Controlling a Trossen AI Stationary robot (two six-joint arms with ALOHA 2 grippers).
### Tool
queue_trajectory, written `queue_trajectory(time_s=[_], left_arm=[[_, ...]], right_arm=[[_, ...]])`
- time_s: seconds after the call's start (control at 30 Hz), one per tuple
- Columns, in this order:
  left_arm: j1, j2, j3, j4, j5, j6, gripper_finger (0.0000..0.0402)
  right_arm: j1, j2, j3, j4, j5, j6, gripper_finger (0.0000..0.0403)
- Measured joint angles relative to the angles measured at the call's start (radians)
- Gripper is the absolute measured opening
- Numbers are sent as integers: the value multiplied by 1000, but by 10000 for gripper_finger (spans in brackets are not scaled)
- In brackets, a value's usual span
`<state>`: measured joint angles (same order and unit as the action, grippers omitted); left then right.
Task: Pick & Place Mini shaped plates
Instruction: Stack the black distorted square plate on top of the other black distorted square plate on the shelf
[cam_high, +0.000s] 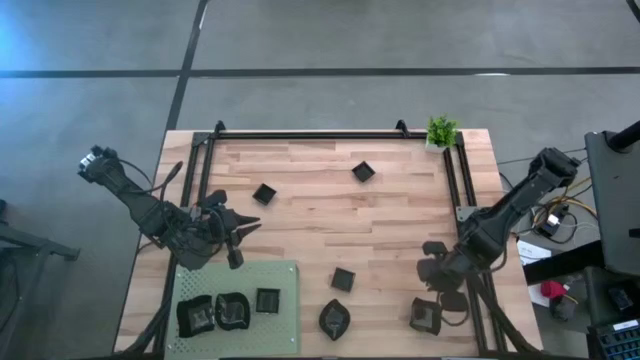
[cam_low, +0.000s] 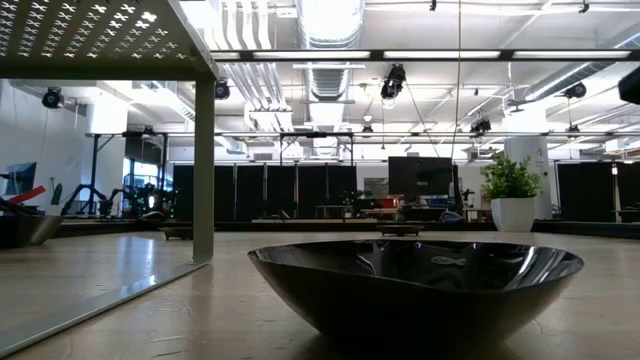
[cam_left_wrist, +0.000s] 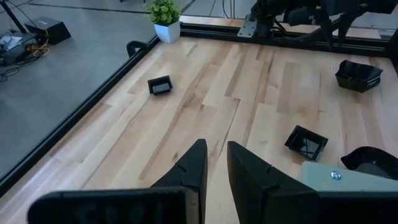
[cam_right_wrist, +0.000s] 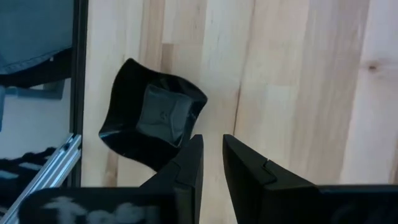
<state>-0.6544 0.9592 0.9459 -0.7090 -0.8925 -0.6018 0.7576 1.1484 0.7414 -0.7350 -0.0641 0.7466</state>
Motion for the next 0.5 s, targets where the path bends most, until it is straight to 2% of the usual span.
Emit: queue_trajectory(time_s=[0.23,0.5], left_arm=[[0,0,0,-1,0,27,58],[0,0,0,-2,0,59,58]], right_arm=[[38,1,-122,219,38,48,57],[66,1,-193,315,38,125,57]])
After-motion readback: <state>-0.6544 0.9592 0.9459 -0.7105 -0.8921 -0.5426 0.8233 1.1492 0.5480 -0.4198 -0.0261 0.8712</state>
